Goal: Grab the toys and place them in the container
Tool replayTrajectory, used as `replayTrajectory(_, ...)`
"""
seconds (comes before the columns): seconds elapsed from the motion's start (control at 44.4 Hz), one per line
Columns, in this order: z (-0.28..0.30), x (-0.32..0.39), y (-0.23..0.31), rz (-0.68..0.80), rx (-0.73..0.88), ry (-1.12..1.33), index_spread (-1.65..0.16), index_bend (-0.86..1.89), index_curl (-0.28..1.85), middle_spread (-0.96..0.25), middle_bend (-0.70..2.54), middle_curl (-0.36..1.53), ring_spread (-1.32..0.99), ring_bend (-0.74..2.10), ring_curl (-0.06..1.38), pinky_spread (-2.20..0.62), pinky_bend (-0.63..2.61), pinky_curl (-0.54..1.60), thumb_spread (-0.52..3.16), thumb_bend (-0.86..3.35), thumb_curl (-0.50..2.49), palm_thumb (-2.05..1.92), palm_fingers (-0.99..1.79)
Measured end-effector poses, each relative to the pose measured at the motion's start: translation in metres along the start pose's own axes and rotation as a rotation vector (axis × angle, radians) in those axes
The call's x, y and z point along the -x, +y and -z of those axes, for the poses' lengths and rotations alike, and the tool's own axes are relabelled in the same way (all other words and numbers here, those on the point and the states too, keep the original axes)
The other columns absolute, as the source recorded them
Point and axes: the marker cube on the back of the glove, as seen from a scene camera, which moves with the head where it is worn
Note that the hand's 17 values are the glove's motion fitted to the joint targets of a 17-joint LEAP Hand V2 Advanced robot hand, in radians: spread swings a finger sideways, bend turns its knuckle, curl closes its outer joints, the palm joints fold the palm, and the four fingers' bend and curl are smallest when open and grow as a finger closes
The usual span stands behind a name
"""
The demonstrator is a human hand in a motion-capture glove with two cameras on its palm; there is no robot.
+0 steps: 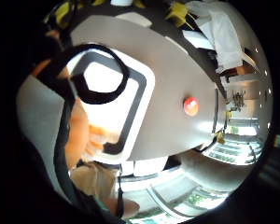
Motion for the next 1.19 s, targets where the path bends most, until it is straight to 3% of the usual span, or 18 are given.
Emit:
replayTrajectory(0.023,-0.002,-0.001,0.000,-0.004,0.029,0.007,-0.37,0.14,0.43,-0.34,0.32,0.67,-0.43,0.87,0.62,-0.39,1.18,0.46,0.83,0.07,0.93,0.73,0.57)
replayTrajectory(0.045,-0.003,-0.002,0.001,-0.007,0.058,0.014,-0.35,0.13,0.41,-0.30,0.27,0.65,-0.40,0.79,0.59,-0.34,1.13,0.44,0.94,0.04,0.91,0.63,0.32)
replayTrajectory(0.113,-0.006,-0.008,0.004,-0.018,0.127,0.045,-0.33,0.12,0.43,-0.26,0.25,0.65,-0.34,0.76,0.62,-0.28,1.18,0.48,1.04,0.03,0.88,0.58,0.13)
replayTrajectory(0.135,-0.006,-0.009,0.005,-0.017,0.136,0.048,-0.31,0.04,0.40,-0.21,0.17,0.62,-0.28,0.61,0.57,-0.23,1.24,0.50,1.06,0.00,0.85,0.55,-0.19)
replayTrajectory(0.158,-0.005,-0.010,0.005,-0.012,0.137,0.044,-0.31,0.08,0.40,-0.21,0.21,0.63,-0.27,0.65,0.60,-0.22,1.24,0.49,1.09,0.01,0.85,0.55,-0.08)
replayTrajectory(0.18,-0.005,-0.011,0.006,-0.007,0.132,0.036,-0.31,0.03,0.37,-0.17,0.17,0.61,-0.23,0.53,0.55,-0.18,1.27,0.49,1.11,-0.01,0.83,0.53,-0.28)
replayTrajectory(0.248,0.000,-0.014,0.009,0.000,0.099,0.020,-0.29,0.01,0.32,-0.12,0.12,0.56,-0.16,0.39,0.49,-0.13,1.29,0.47,1.15,-0.04,0.77,0.47,-0.39)
replayTrajectory(0.608,0.005,-0.034,0.015,-0.054,0.055,0.116,-0.26,0.04,0.20,-0.03,0.11,0.40,-0.02,0.21,0.40,0.00,1.20,0.41,1.29,-0.02,0.59,0.33,-0.31)
replayTrajectory(1.193,-0.011,-0.045,0.013,-0.103,0.053,0.090,-0.26,0.06,0.14,-0.02,0.13,0.29,0.01,0.19,0.40,0.02,1.11,0.37,1.33,-0.01,0.45,0.34,-0.25)
